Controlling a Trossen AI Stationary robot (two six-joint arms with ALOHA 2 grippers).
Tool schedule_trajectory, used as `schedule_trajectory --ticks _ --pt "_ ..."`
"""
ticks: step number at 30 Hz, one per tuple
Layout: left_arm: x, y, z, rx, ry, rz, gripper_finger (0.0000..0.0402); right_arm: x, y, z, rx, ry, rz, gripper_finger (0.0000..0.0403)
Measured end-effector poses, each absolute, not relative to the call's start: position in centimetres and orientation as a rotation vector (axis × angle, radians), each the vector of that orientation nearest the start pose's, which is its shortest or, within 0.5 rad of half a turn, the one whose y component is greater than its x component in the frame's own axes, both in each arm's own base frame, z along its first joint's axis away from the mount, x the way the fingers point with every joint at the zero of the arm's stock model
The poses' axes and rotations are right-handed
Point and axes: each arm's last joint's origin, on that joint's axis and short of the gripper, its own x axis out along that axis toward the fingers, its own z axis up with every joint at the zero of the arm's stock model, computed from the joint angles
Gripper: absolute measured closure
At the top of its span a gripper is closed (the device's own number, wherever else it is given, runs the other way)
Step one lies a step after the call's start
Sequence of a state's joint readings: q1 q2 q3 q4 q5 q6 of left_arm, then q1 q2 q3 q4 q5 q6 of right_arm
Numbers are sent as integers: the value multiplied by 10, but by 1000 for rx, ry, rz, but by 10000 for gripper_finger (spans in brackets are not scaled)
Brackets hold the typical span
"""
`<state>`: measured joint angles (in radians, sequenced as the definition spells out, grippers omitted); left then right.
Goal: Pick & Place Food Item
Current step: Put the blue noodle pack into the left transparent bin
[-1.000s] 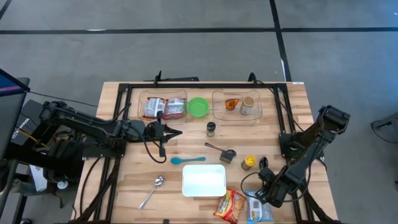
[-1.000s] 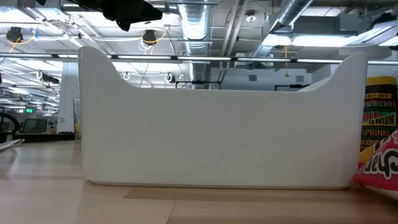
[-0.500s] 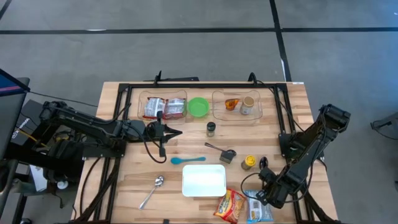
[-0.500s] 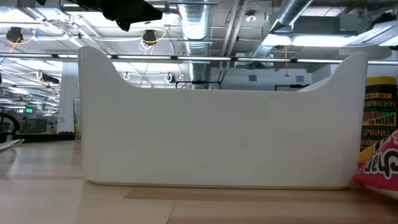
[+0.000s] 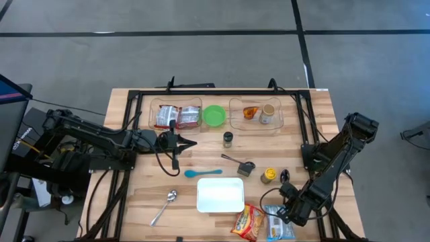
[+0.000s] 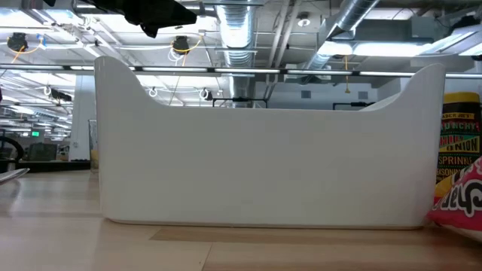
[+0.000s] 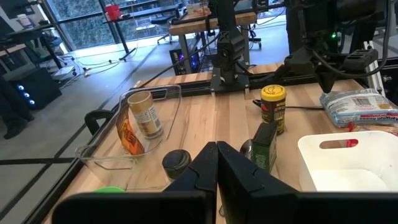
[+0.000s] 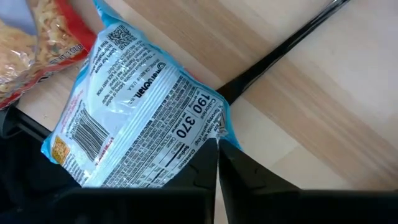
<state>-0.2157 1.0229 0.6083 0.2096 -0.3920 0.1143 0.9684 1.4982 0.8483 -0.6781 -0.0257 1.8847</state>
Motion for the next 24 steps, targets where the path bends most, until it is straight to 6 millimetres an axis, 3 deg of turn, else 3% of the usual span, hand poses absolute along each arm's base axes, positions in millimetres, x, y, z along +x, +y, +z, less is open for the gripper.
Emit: schedule_trajectory --ticks 11,24 --pt "221 -37 266 175 206 164 401 142 209 172 899 1436 -548 310" --pt "221 -37 266 175 206 164 402 136 206 166 903 1411 -611 302"
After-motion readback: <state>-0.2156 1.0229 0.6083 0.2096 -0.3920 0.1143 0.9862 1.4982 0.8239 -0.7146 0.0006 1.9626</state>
